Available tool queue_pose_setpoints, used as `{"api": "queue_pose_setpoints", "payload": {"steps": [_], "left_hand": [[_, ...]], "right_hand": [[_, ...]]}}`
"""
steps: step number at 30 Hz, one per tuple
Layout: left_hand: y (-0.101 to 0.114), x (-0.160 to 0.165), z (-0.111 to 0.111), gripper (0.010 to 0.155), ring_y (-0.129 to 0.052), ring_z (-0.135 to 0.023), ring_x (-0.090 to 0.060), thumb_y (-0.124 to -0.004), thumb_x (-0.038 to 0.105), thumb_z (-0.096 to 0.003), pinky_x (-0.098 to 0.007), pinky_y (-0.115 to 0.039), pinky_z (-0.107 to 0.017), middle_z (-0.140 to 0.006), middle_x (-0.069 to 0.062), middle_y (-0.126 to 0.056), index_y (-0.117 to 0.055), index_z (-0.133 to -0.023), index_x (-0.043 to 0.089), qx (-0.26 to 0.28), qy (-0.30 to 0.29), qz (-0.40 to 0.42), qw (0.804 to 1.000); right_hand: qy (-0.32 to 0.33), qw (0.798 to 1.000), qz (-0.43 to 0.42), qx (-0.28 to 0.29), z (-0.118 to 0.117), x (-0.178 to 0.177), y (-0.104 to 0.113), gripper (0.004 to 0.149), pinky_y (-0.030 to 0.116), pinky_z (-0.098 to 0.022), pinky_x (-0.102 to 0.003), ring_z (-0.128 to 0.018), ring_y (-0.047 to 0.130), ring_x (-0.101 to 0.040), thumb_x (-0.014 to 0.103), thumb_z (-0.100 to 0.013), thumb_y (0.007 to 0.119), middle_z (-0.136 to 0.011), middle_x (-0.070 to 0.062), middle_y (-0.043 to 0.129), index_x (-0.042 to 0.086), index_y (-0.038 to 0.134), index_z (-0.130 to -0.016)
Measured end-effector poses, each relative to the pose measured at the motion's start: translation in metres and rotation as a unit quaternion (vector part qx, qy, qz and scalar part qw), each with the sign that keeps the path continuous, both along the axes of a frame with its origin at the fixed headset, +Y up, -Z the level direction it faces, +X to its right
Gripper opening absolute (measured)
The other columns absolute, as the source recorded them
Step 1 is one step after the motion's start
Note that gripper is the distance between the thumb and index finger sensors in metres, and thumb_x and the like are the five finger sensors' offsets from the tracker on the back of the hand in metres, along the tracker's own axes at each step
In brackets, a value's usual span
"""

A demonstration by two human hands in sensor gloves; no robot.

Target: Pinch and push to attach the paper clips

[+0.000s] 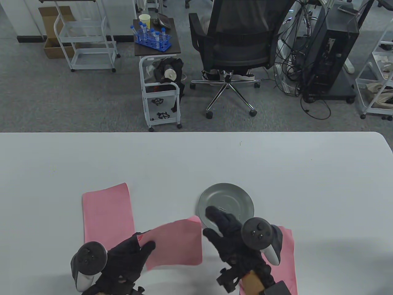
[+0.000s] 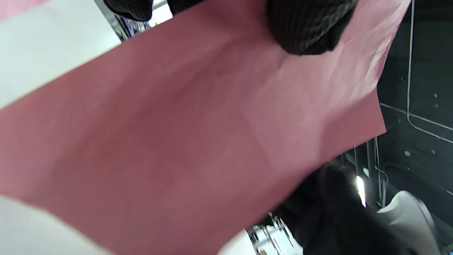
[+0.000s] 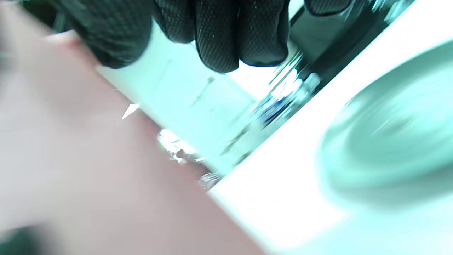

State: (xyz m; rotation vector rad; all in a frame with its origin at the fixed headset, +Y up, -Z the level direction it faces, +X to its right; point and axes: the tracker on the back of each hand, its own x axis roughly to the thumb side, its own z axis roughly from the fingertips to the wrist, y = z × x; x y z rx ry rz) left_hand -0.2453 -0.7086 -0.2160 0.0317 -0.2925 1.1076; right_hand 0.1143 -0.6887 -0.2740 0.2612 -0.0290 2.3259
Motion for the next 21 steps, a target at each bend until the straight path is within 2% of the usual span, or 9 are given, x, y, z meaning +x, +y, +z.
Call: {"api": "queue_pose_setpoints", "payload": {"steps": [2, 5, 6, 7, 9, 13, 17, 19, 21], "left_hand": [[-0.001, -0.007, -0.002, 0.043, -0.098, -0.084, -0.02, -0.081, 0.042, -0.046, -0.057, -0.061, -0.075, -0.083, 0.006, -0.099, -0.085, -0.088, 0.032, -0.006, 0.015, 0.009, 1.0], [-0.005, -0.01, -0.007, 0.043, -0.098, -0.084, -0.021, -0.081, 0.042, -0.0462, -0.058, -0.061, -0.075, -0.083, 0.005, -0.099, -0.085, -0.088, 0.032, -0.023, 0.014, 0.022, 0.999], [-0.006, -0.01, -0.008, 0.043, -0.098, -0.084, -0.021, -0.081, 0.042, -0.0463, -0.058, -0.061, -0.075, -0.083, 0.005, -0.099, -0.085, -0.088, 0.032, -0.027, 0.012, 0.018, 0.999], [-0.006, -0.01, -0.009, 0.043, -0.098, -0.084, -0.021, -0.081, 0.042, -0.0463, -0.058, -0.061, -0.075, -0.083, 0.005, -0.099, -0.085, -0.088, 0.032, -0.03, 0.01, 0.012, 0.999], [-0.007, -0.01, -0.009, 0.043, -0.097, -0.084, -0.021, -0.081, 0.042, -0.0464, -0.058, -0.061, -0.075, -0.083, 0.005, -0.099, -0.085, -0.088, 0.032, -0.033, 0.006, 0.005, 0.999], [-0.008, -0.01, -0.01, 0.044, -0.097, -0.084, -0.021, -0.079, 0.042, -0.0467, -0.058, -0.061, -0.075, -0.083, 0.005, -0.098, -0.084, -0.089, 0.031, -0.037, 0.001, -0.001, 0.999], [-0.01, -0.01, -0.012, 0.044, -0.097, -0.085, -0.022, -0.079, 0.042, -0.0468, -0.058, -0.061, -0.075, -0.084, 0.005, -0.098, -0.084, -0.089, 0.031, -0.045, -0.003, -0.002, 0.999], [-0.011, -0.01, -0.012, 0.044, -0.097, -0.085, -0.022, -0.079, 0.042, -0.0469, -0.058, -0.061, -0.075, -0.084, 0.004, -0.098, -0.084, -0.089, 0.031, -0.048, -0.002, -0.005, 0.999], [-0.011, -0.01, -0.012, 0.044, -0.097, -0.085, -0.022, -0.079, 0.042, -0.0469, -0.058, -0.061, -0.075, -0.084, 0.004, -0.098, -0.084, -0.089, 0.031, -0.049, -0.002, -0.011, 0.999]], "right_hand": [[-0.029, 0.992, 0.12, -0.018, -0.022, 0.008, -0.017, 0.072, 0.032, -0.075, -0.065, -0.098, 0.057, -0.036, 0.054, -0.037, 0.076, -0.105, -0.003, 0.056, 0.028, 0.047, -0.098], [-0.027, 0.959, 0.261, -0.111, -0.047, 0.001, -0.049, 0.085, 0.016, -0.074, -0.065, -0.101, 0.038, -0.038, 0.062, -0.031, 0.075, -0.109, -0.006, 0.039, 0.027, 0.039, -0.1], [-0.03, 0.948, 0.287, -0.136, -0.053, -0.002, -0.056, 0.086, 0.012, -0.075, -0.064, -0.102, 0.034, -0.036, 0.063, -0.031, 0.073, -0.109, -0.004, 0.035, 0.029, 0.037, -0.101], [-0.038, 0.935, 0.311, -0.167, -0.06, -0.005, -0.063, 0.081, 0.007, -0.076, -0.062, -0.103, 0.029, -0.033, 0.061, -0.033, 0.067, -0.109, -0.002, 0.031, 0.031, 0.034, -0.101], [-0.042, 0.923, 0.327, -0.198, -0.072, -0.007, -0.071, 0.068, -0.001, -0.073, -0.06, -0.103, 0.019, -0.032, 0.054, -0.039, 0.051, -0.109, 0.0, 0.023, 0.033, 0.034, -0.101], [-0.051, 0.903, 0.351, -0.242, -0.085, -0.008, -0.082, 0.061, -0.007, -0.07, -0.06, -0.103, 0.011, -0.032, 0.048, -0.041, 0.05, -0.11, -0.001, 0.018, 0.034, 0.041, -0.1], [-0.018, 0.915, 0.331, -0.228, -0.082, -0.01, -0.08, 0.059, -0.003, -0.071, -0.061, -0.102, 0.017, -0.034, 0.047, -0.041, 0.052, -0.109, -0.004, 0.026, 0.031, 0.049, -0.098], [0.013, 0.926, 0.309, -0.217, -0.075, -0.013, -0.072, 0.058, 0.0, -0.071, -0.061, -0.102, 0.021, -0.036, 0.047, -0.041, 0.053, -0.109, -0.005, 0.031, 0.031, 0.054, -0.096], [0.014, 0.936, 0.295, -0.19, -0.068, -0.014, -0.065, 0.059, 0.004, -0.072, -0.062, -0.101, 0.026, -0.037, 0.047, -0.041, 0.055, -0.108, -0.007, 0.035, 0.029, 0.052, -0.097]]}}
